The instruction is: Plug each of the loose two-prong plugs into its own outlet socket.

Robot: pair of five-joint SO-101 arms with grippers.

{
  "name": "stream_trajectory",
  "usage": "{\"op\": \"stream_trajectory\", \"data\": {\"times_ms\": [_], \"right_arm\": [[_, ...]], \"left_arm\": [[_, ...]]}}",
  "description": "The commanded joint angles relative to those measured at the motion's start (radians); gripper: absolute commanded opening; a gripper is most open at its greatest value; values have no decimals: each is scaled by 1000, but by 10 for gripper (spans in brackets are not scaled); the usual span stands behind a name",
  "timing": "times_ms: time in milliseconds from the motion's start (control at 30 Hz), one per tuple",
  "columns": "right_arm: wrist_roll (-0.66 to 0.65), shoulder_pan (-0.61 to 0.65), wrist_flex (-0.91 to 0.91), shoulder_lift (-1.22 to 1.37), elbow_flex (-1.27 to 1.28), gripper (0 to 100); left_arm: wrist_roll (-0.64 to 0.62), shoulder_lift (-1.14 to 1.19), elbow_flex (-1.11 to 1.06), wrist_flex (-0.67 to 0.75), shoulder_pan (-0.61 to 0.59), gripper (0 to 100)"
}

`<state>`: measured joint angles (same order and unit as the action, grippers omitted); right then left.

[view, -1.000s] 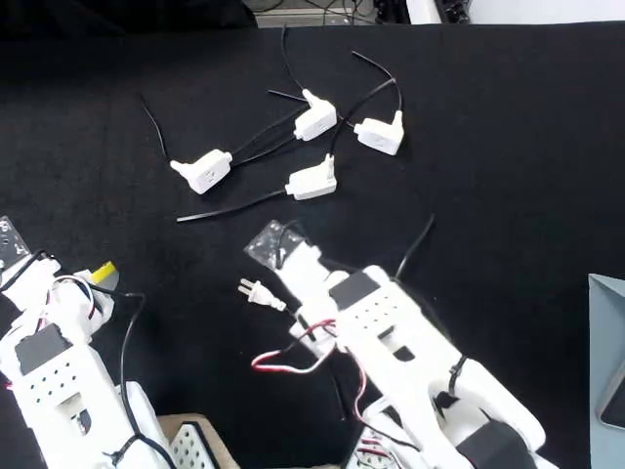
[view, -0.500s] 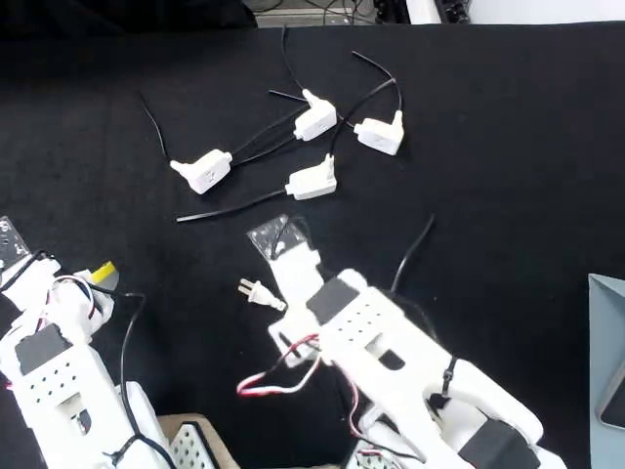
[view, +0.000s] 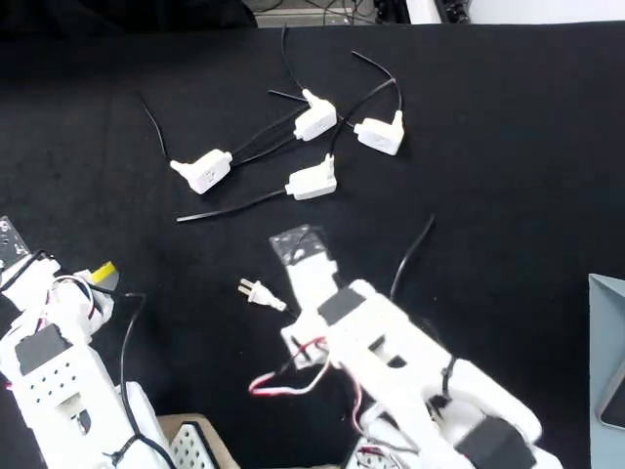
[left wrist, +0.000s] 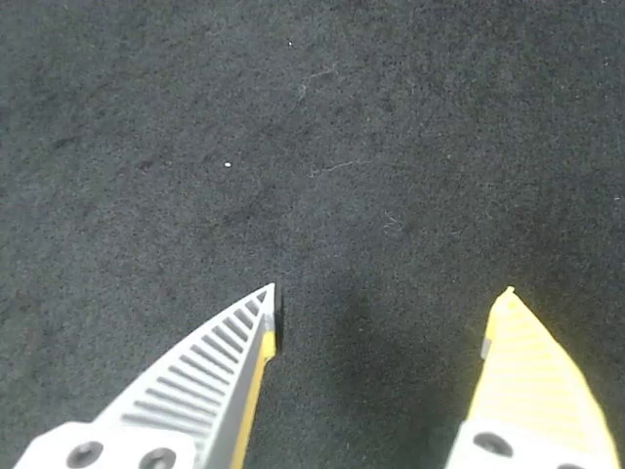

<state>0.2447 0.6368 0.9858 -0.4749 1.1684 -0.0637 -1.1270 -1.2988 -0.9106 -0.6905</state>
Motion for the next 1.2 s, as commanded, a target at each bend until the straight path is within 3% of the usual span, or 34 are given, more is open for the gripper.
{"op": "stream_trajectory", "data": {"times_ms": [0, 233, 433, 700, 933, 1167], "right_arm": [[-15, -103, -46, 133, -36, 16], [-23, -287, -133, 441, -320, 14], [-176, -331, -245, 479, -507, 13], [-399, -327, -434, 478, -572, 13], [-410, -316, -427, 378, -598, 13], [-410, -206, -222, 130, -593, 13]], "left_arm": [[8, -14, -2, 21, -5, 328], [8, -14, -2, 20, -7, 328], [8, -14, -2, 20, -7, 328], [8, -14, -2, 20, -5, 328], [8, -14, -2, 20, -5, 328], [8, -14, -2, 20, -5, 328]]}}
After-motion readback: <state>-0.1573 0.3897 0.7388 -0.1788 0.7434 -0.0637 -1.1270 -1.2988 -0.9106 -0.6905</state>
